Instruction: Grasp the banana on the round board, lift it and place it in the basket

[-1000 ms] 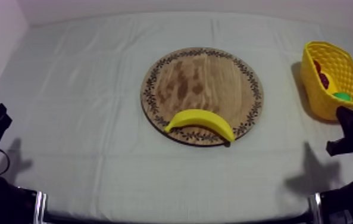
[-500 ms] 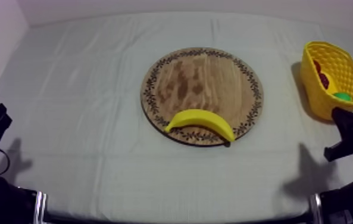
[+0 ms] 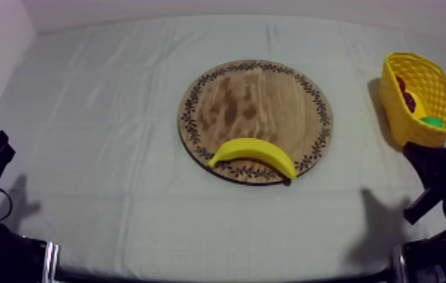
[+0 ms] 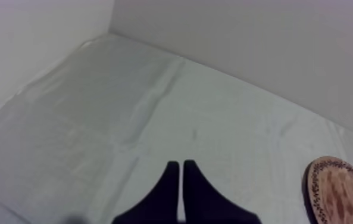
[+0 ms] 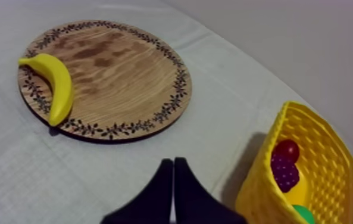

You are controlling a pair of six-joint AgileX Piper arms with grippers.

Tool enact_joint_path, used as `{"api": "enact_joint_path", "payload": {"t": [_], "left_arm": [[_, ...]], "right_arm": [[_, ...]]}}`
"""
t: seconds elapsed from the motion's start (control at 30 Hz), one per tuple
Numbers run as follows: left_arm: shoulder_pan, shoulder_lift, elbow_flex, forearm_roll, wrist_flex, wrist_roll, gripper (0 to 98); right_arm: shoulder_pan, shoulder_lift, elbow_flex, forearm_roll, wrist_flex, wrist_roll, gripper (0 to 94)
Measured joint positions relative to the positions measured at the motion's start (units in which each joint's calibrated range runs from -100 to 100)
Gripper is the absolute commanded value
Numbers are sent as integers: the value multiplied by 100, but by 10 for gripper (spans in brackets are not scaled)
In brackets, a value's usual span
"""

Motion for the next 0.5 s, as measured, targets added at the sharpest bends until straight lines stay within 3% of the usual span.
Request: {"api": "enact_joint_path", "payload": {"t": [0.3,0.5], "left_arm": [[0,0,0,0,0,0,1],[0,0,0,0,0,0,1]], "right_arm": [[-411,131,-134,97,78,330,7],[-484,738,-600,-99,173,638,7]]}}
